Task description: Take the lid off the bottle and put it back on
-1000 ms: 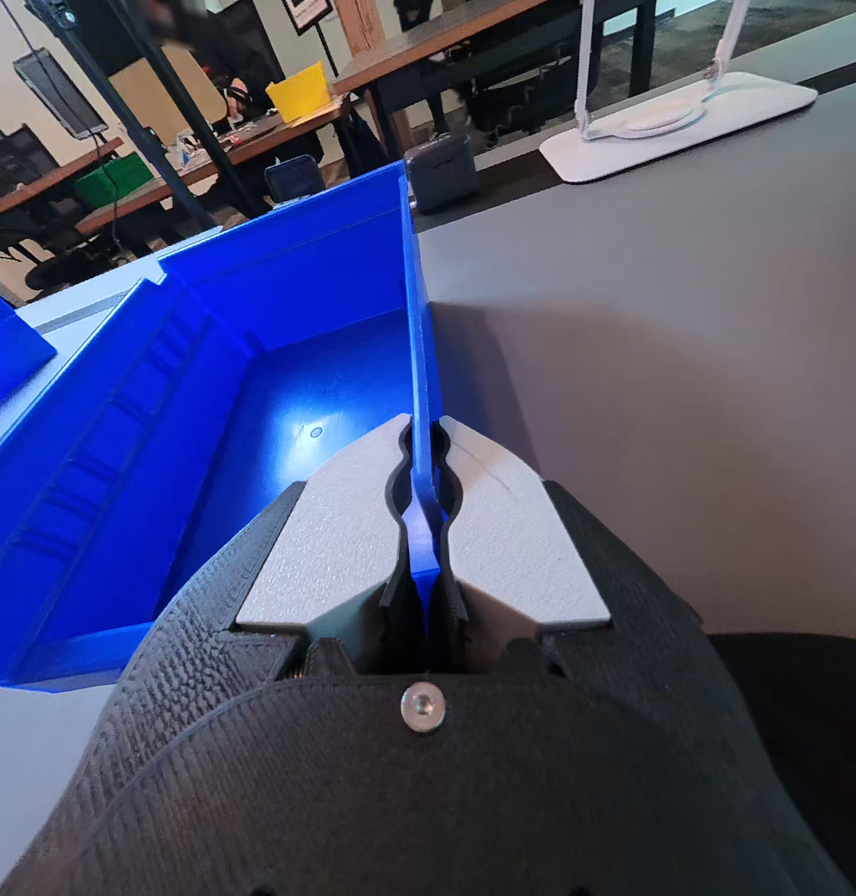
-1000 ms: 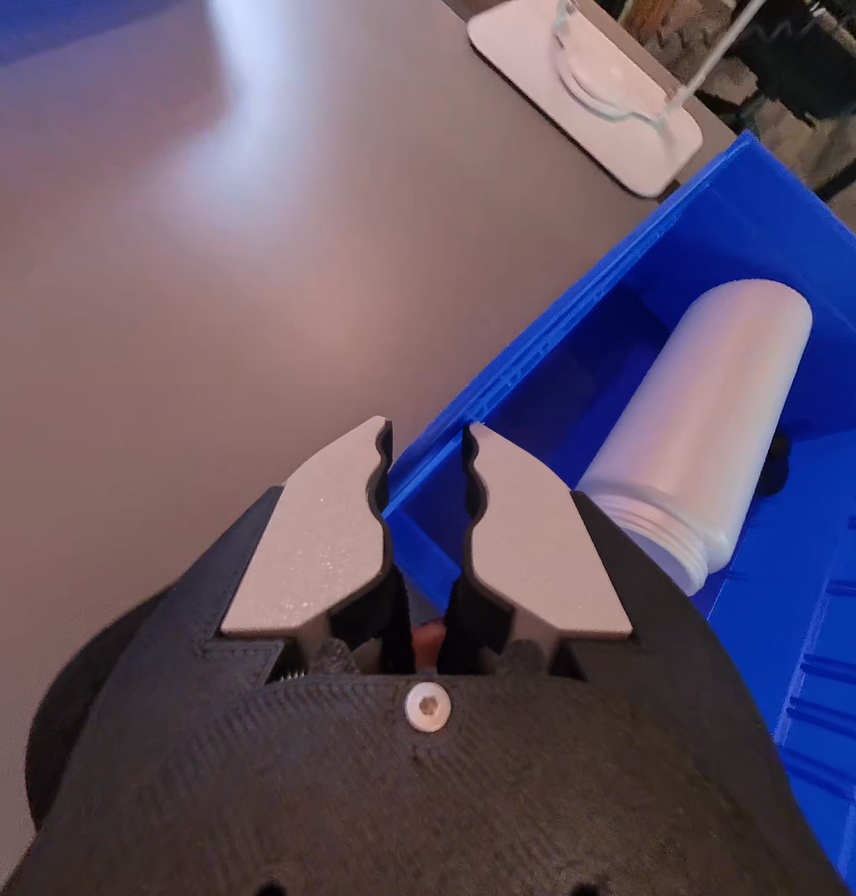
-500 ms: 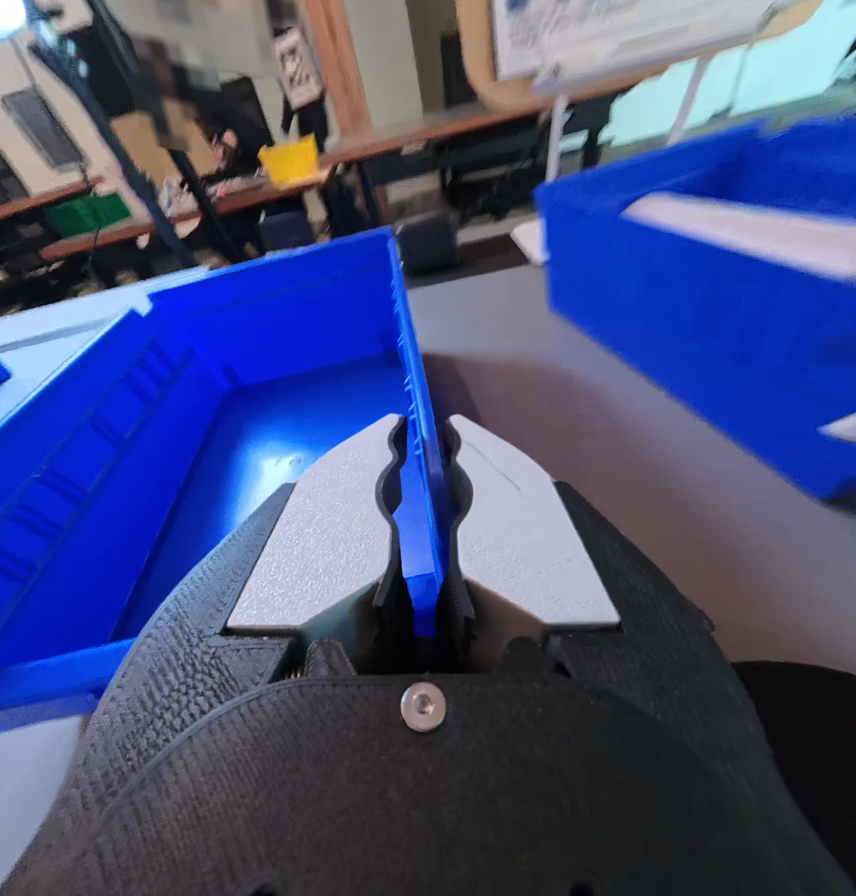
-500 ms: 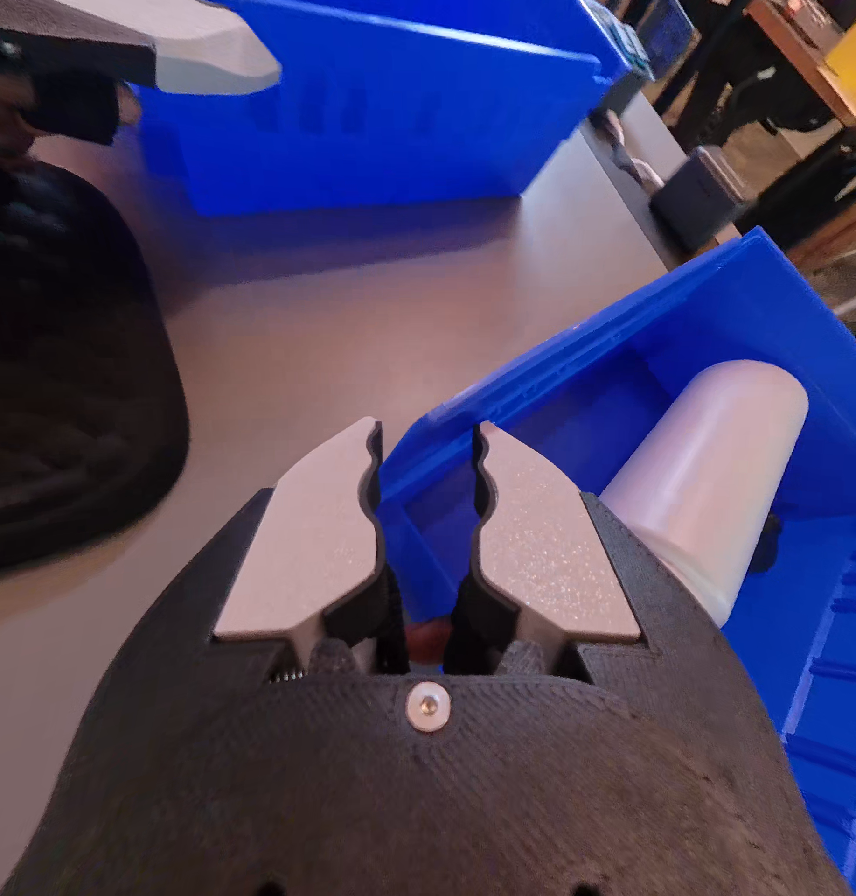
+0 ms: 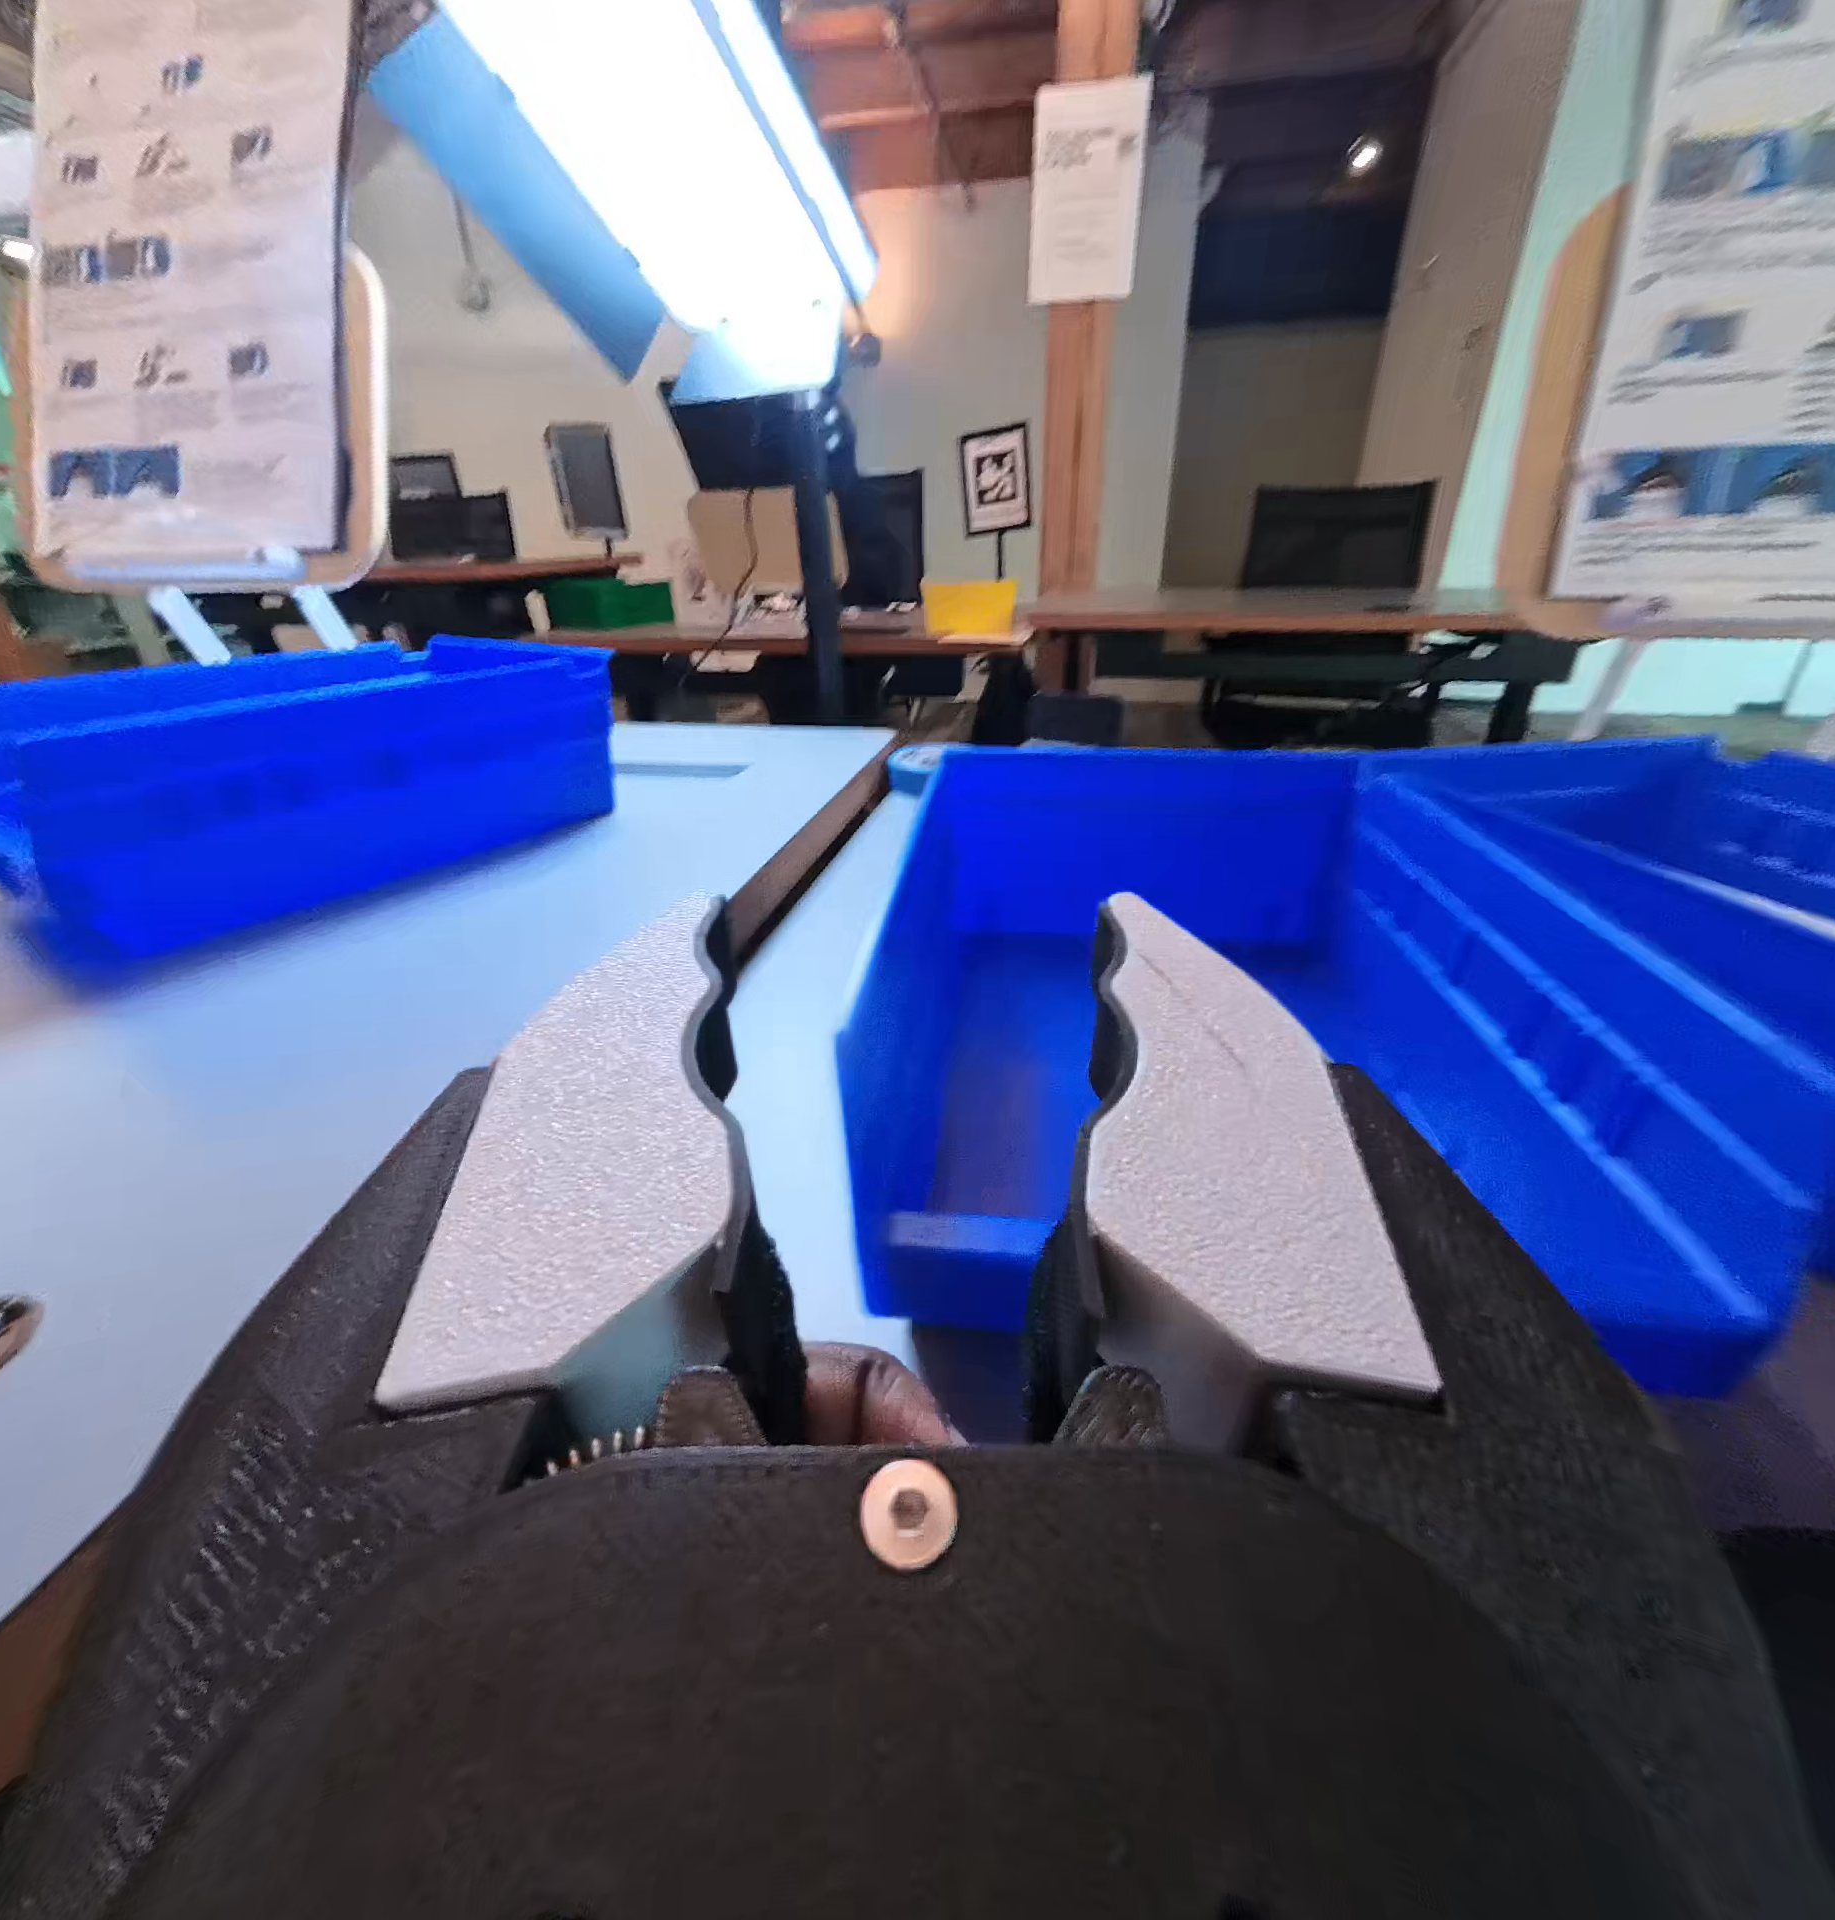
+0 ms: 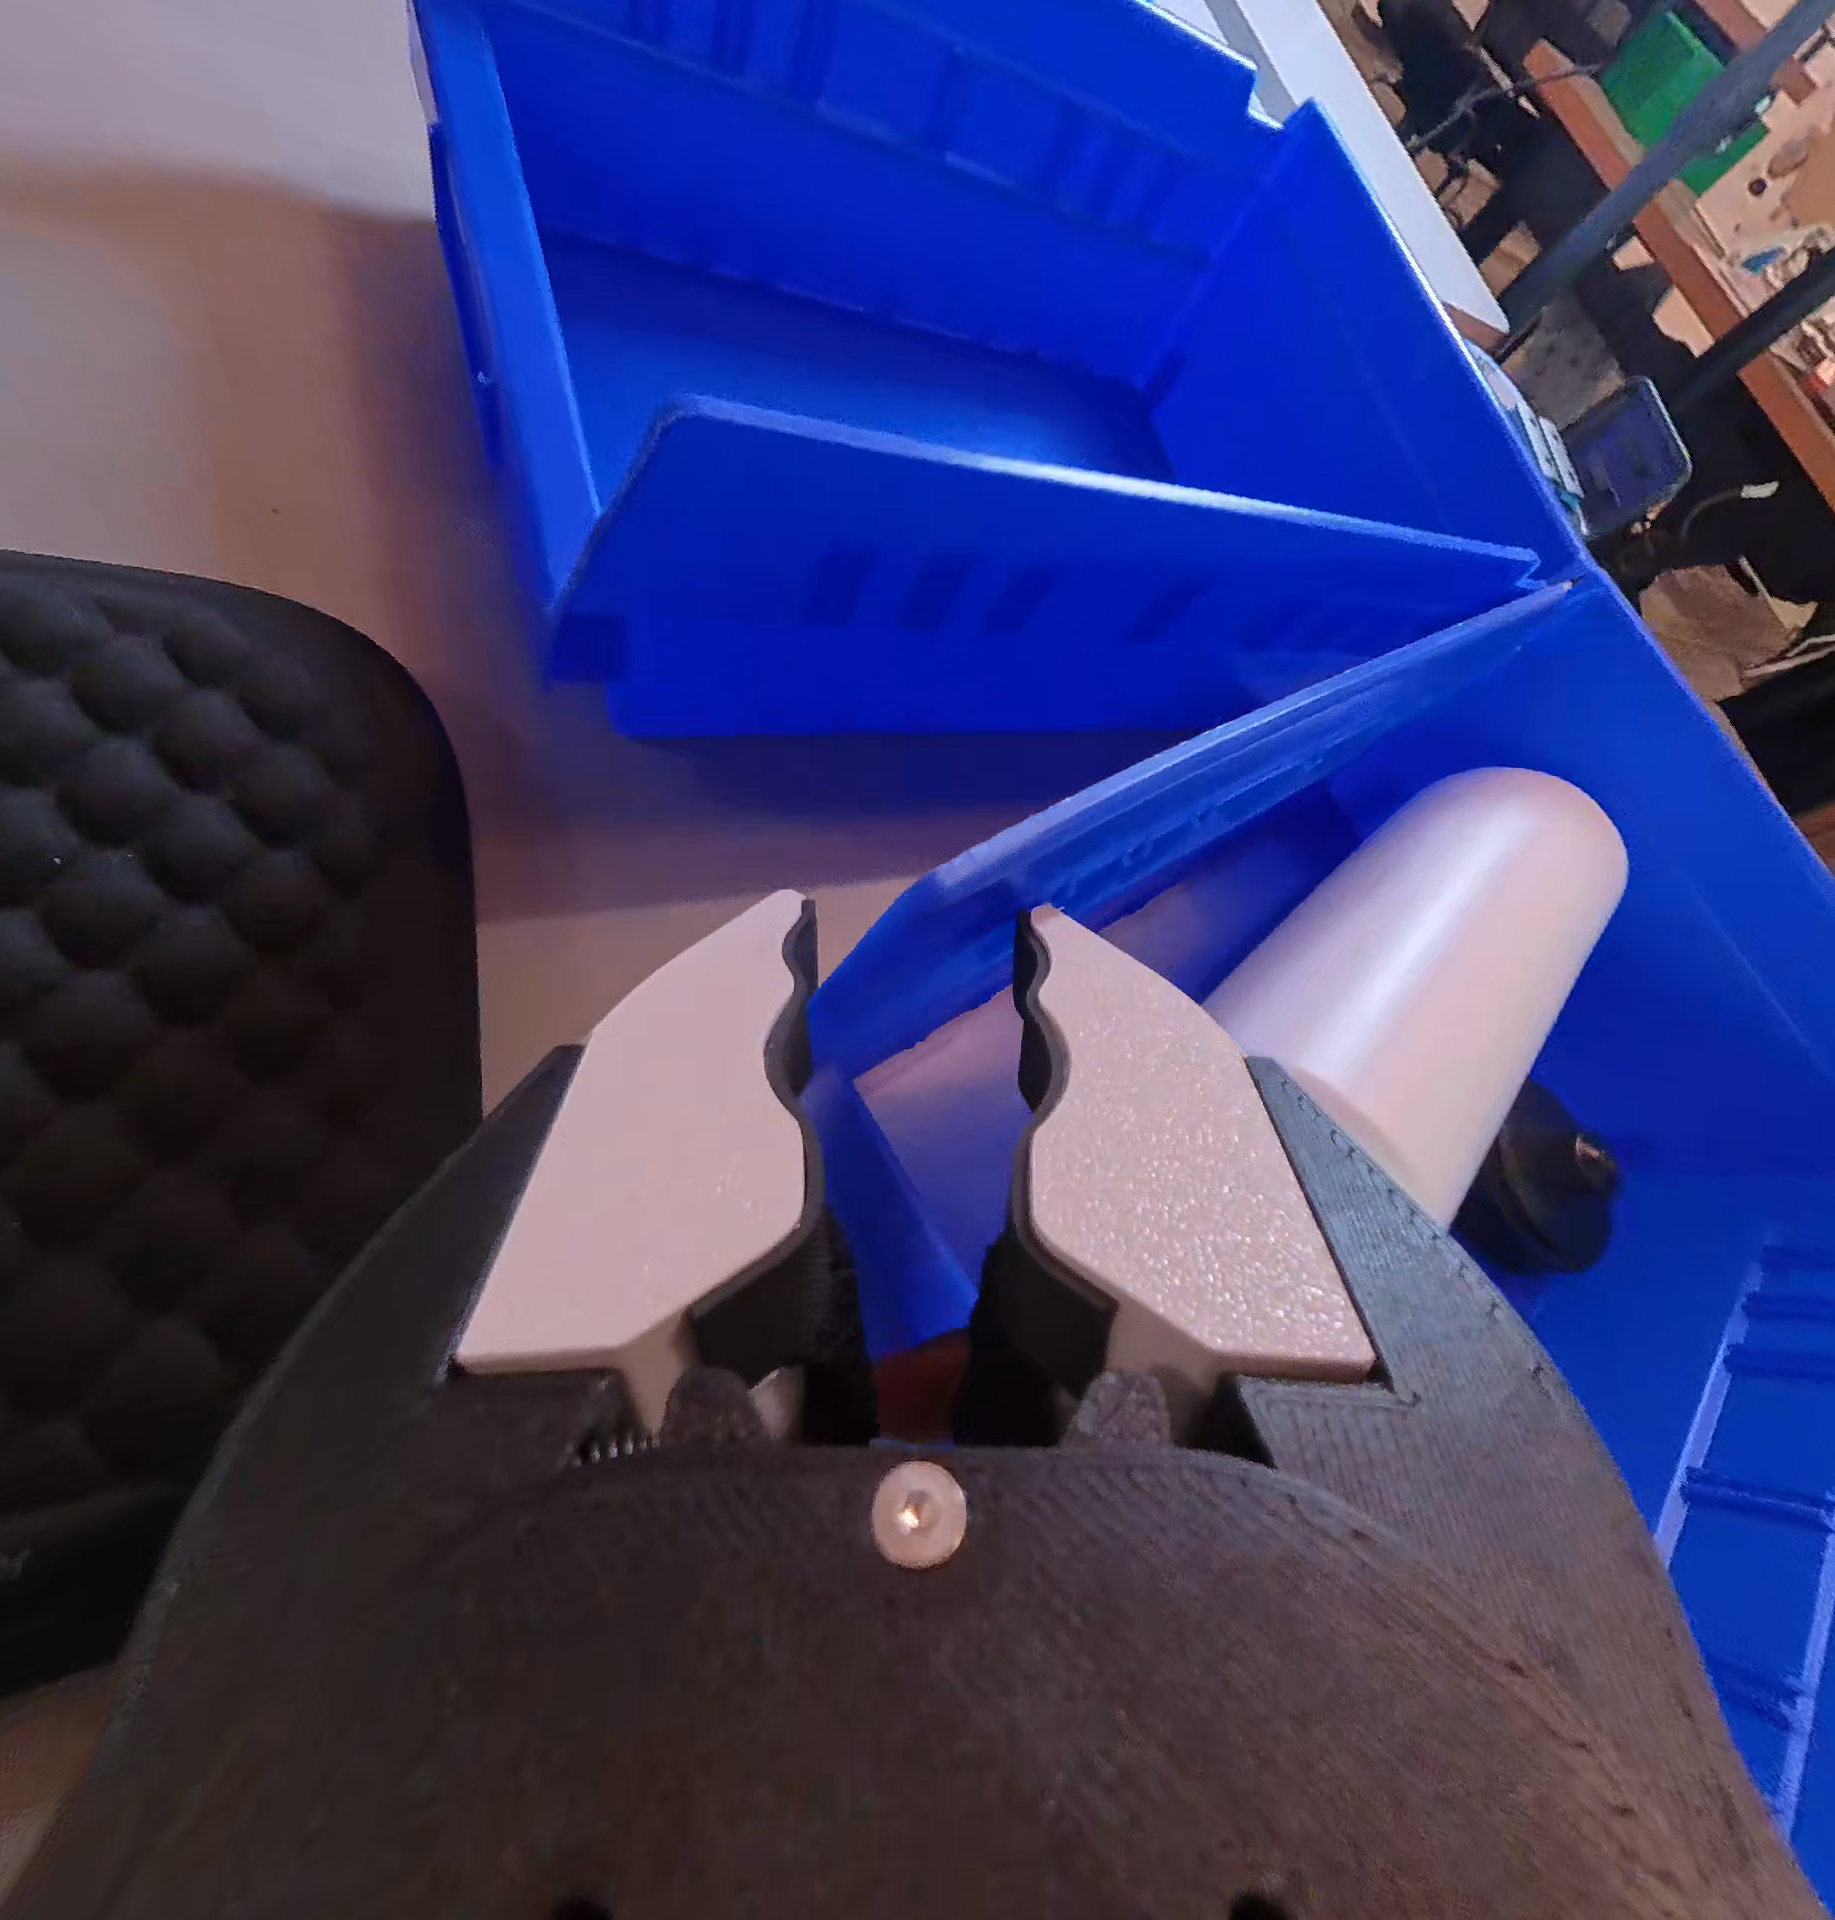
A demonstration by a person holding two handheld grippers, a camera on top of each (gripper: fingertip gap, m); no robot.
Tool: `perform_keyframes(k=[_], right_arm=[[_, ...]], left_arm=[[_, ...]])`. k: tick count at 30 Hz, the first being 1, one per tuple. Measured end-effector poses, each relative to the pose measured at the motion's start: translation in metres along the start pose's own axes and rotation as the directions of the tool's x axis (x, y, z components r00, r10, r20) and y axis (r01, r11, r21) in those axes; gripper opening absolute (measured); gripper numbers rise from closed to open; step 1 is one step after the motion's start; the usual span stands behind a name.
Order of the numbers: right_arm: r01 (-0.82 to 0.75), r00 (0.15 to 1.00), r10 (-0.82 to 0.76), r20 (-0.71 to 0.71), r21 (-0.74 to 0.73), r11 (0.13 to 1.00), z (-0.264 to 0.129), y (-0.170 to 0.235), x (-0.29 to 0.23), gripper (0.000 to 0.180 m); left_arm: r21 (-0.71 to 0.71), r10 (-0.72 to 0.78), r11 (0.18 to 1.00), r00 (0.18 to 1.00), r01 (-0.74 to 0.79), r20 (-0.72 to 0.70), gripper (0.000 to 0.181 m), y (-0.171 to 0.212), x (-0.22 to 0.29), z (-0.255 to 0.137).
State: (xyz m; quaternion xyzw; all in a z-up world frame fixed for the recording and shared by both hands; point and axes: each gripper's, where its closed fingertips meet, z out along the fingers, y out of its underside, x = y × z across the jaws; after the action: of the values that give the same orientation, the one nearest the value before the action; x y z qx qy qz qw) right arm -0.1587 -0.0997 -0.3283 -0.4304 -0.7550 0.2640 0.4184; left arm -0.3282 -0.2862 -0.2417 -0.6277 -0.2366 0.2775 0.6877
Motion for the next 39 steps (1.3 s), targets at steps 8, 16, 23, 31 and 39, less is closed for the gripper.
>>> perform_keyframes(k=[8, 16, 23, 31, 39], right_arm=[[0.053, 0.995, -0.058, 0.075, 0.064, 0.997, 0.018, -0.008, 0.009, 0.037], [-0.004, 0.992, -0.01, 0.128, 0.112, 0.994, 0.024, -0.022, 0.016, 0.077], [-0.055, 0.998, 0.06, -0.008, 0.295, 0.954, -0.003, -0.085, -0.017, 0.055], [-0.213, 0.974, 0.21, 0.086, 0.027, 0.977, 0.062, -0.056, -0.034, 0.034], [0.09, 0.989, -0.062, -0.134, 0.216, 0.972, 0.01, -0.096, -0.017, 0.023]], left_arm=[[-0.242, -0.03, 0.97, 0.997, 0.012, -0.067, 0.083, 0.057, -0.032, 0.023], [-0.32, -0.075, 0.947, 0.991, 0.035, -0.112, 0.072, 0.08, -0.028, 0.029], [-0.35, -0.065, 0.937, 0.99, 0.017, -0.126, 0.052, 0.085, -0.024, 0.03], [-0.329, 0.072, 0.941, 0.997, -0.079, -0.032, 0.007, 0.085, -0.023, 0.027], [-0.001, 0.036, 0.999, 0.993, -0.036, 0.11, 0.006, 0.001, -0.008, -0.009]])
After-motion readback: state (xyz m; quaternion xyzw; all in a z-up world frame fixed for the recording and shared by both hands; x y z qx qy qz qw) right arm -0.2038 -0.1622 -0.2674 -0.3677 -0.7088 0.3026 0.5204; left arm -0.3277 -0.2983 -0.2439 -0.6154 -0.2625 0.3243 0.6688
